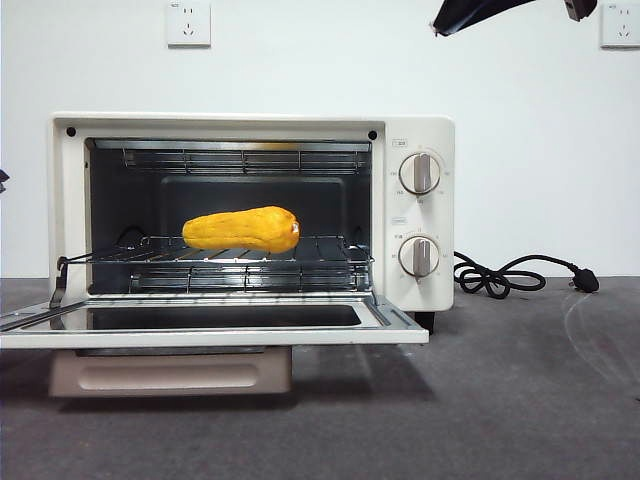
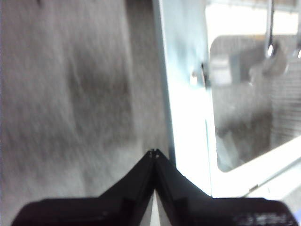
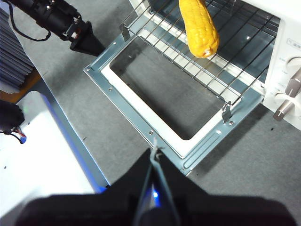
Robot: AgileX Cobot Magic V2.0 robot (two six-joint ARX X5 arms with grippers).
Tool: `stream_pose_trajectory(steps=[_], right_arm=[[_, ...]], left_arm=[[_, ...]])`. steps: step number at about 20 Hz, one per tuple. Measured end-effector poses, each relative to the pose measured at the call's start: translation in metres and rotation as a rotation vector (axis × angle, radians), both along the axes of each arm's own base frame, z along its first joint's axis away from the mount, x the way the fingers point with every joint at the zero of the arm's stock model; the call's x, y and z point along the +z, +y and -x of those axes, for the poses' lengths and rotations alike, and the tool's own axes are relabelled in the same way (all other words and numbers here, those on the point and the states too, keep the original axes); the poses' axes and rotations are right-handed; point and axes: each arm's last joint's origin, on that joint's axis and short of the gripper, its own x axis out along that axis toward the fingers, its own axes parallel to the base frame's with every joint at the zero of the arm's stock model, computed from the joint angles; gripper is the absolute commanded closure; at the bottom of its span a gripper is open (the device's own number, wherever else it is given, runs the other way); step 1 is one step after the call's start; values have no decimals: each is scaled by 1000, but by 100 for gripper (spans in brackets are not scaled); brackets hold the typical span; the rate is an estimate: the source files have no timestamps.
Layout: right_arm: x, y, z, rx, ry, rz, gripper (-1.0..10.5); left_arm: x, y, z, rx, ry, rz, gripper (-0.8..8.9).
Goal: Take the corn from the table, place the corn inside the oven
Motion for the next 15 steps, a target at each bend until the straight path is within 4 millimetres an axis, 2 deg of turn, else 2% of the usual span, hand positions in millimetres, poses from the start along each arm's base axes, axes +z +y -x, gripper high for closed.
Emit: stream_pose_trajectory(steps=[6,15], right_arm=[[0,0,0,0,0,0,956],[-1,0,1,0,10,5,956]], left_arm=[[-1,0,2,-19,17,50,821],[1,0,3,-36,2,221,821]])
